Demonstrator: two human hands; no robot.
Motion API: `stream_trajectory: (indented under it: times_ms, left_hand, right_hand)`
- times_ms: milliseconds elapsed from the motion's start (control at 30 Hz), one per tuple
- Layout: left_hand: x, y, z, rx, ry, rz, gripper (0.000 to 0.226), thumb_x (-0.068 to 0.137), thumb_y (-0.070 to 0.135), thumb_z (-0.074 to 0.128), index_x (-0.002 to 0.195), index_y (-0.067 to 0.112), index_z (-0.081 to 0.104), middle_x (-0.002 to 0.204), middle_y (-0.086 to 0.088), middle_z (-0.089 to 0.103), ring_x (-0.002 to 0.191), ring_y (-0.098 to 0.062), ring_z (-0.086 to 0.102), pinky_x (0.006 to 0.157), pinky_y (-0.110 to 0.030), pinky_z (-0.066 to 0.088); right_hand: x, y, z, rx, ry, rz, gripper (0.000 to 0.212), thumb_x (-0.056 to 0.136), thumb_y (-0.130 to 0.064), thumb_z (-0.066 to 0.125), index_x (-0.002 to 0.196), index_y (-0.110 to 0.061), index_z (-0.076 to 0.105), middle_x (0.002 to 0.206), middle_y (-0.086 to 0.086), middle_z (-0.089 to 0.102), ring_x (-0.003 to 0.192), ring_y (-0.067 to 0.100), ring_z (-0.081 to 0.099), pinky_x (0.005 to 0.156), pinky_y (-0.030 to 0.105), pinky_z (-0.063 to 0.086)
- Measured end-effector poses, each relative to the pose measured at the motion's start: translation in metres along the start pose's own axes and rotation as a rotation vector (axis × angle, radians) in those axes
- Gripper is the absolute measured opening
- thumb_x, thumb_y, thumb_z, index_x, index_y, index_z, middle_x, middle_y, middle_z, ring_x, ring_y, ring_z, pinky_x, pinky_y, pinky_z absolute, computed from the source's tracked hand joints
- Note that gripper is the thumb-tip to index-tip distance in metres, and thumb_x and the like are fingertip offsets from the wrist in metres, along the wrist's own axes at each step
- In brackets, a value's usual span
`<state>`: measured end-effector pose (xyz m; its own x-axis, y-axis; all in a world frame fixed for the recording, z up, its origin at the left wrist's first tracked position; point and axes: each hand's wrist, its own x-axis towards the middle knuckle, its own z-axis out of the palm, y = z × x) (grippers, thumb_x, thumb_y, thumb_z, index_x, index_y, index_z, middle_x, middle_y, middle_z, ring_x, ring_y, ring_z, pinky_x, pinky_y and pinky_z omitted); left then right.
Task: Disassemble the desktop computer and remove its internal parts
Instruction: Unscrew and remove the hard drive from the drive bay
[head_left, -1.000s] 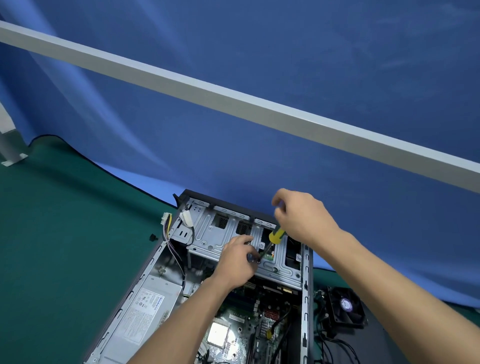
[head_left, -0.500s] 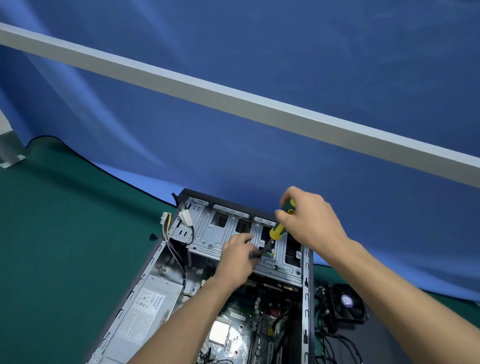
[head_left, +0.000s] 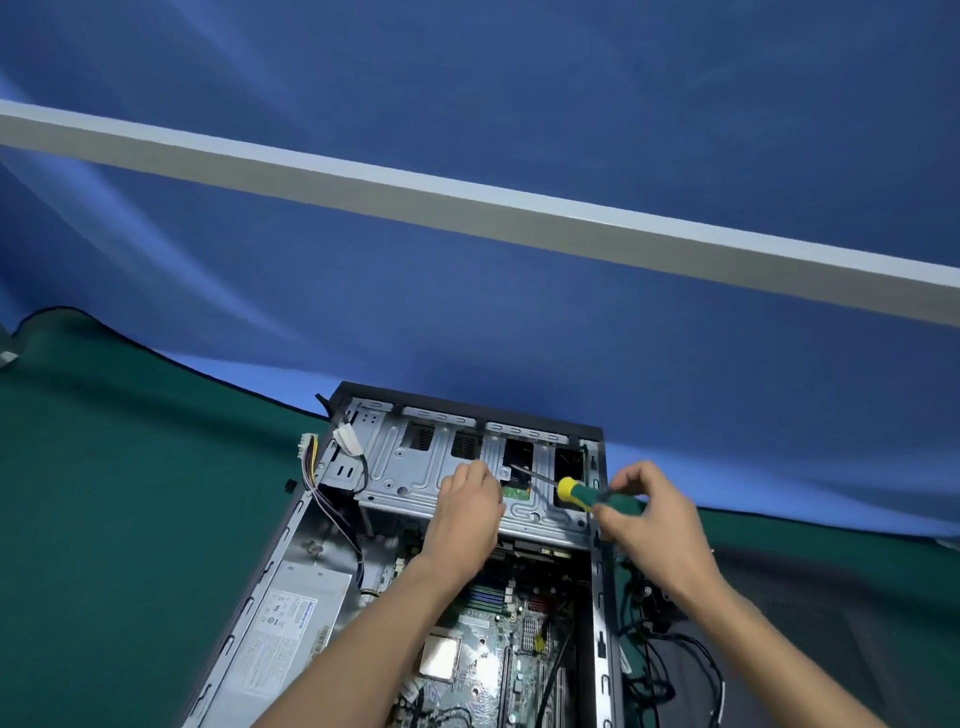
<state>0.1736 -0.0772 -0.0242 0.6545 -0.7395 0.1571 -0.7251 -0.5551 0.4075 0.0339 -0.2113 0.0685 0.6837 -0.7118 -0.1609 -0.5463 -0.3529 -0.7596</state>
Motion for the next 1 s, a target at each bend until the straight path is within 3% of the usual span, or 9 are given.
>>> stream_trajectory:
  times_ms: [133,200,267,433,533,633,733,867,1000]
  left_hand:
    - [0.000,0.005,0.001,0.089,-0.027,-0.017,0.020,0.100,0.023,0.041,0.112,0.013,0.053,0.112,-0.001,0.046,0.099,-0.017,0.039,0.090,-0.028,0.035]
    - [-0.002,0.004,0.002,0.079,-0.010,-0.028,0.020,0.100,0.025,0.041,0.110,0.014,0.054,0.110,0.000,0.046,0.100,-0.016,0.038,0.089,-0.026,0.033]
    - [-0.003,0.002,0.000,-0.016,0.012,-0.056,0.016,0.098,0.024,0.046,0.103,0.014,0.058,0.105,0.002,0.047,0.100,-0.015,0.039,0.088,-0.022,0.033]
    - [0.001,0.002,-0.012,-0.363,-0.033,-0.241,0.012,0.090,0.016,0.061,0.077,0.015,0.060,0.086,0.006,0.049,0.092,-0.012,0.044,0.078,-0.015,0.032]
    - [0.000,0.005,-0.016,-0.484,-0.072,-0.336,0.015,0.085,0.012,0.066,0.071,0.012,0.066,0.081,0.006,0.053,0.091,-0.018,0.051,0.082,-0.030,0.046]
    - [-0.004,0.009,-0.019,-0.487,-0.075,-0.378,0.015,0.082,0.009,0.070,0.067,0.010,0.070,0.076,0.006,0.058,0.088,-0.019,0.054,0.079,-0.031,0.045]
    - [-0.005,0.019,-0.024,-0.649,-0.052,-0.483,0.022,0.079,0.005,0.072,0.059,0.013,0.068,0.075,-0.001,0.064,0.077,-0.024,0.062,0.072,-0.031,0.050]
    - [-0.008,0.052,-0.030,-0.777,-0.066,-0.500,0.008,0.078,0.005,0.073,0.070,0.007,0.072,0.076,-0.001,0.067,0.075,-0.013,0.063,0.073,-0.022,0.049]
    - [-0.014,0.085,-0.031,-0.903,-0.138,-0.479,0.006,0.080,0.002,0.069,0.080,-0.002,0.073,0.082,-0.013,0.071,0.078,-0.020,0.064,0.076,-0.027,0.052]
  right_hand:
    - [-0.006,0.017,0.016,-0.517,-0.192,0.010,0.042,0.080,-0.029,0.063,0.117,-0.029,0.043,0.110,-0.005,0.060,0.091,0.020,0.060,0.069,0.028,0.040]
    - [-0.011,0.019,0.026,-0.582,-0.212,0.035,0.033,0.083,-0.032,0.056,0.113,-0.022,0.046,0.109,-0.001,0.058,0.094,0.023,0.058,0.070,0.029,0.038]
    - [-0.015,0.020,0.034,-0.542,-0.188,0.073,0.025,0.084,-0.032,0.051,0.104,-0.017,0.049,0.104,0.002,0.059,0.090,0.025,0.058,0.068,0.030,0.038]
    - [-0.014,0.022,0.034,-0.556,-0.174,0.125,0.033,0.082,-0.048,0.053,0.096,-0.018,0.052,0.085,-0.003,0.059,0.073,0.021,0.054,0.063,0.028,0.039]
    - [-0.018,0.026,0.034,-0.542,-0.161,0.106,0.023,0.085,-0.041,0.053,0.090,-0.019,0.054,0.081,-0.004,0.058,0.073,0.021,0.053,0.062,0.027,0.038]
    - [-0.022,0.028,0.032,-0.395,-0.154,0.049,0.011,0.089,-0.033,0.052,0.083,-0.025,0.048,0.076,-0.006,0.056,0.071,0.020,0.050,0.057,0.028,0.035]
    - [-0.022,0.027,0.027,-0.203,-0.151,0.006,0.023,0.089,-0.033,0.057,0.072,-0.027,0.042,0.068,-0.007,0.053,0.063,0.015,0.049,0.051,0.024,0.033]
    - [-0.019,0.023,0.020,-0.027,-0.108,-0.070,0.016,0.085,-0.034,0.064,0.074,-0.026,0.054,0.067,-0.007,0.059,0.060,0.009,0.050,0.057,0.027,0.040]
    - [-0.020,0.023,0.011,0.102,-0.073,-0.099,0.017,0.084,-0.030,0.067,0.070,-0.027,0.057,0.054,-0.010,0.052,0.049,0.003,0.042,0.049,0.019,0.035]
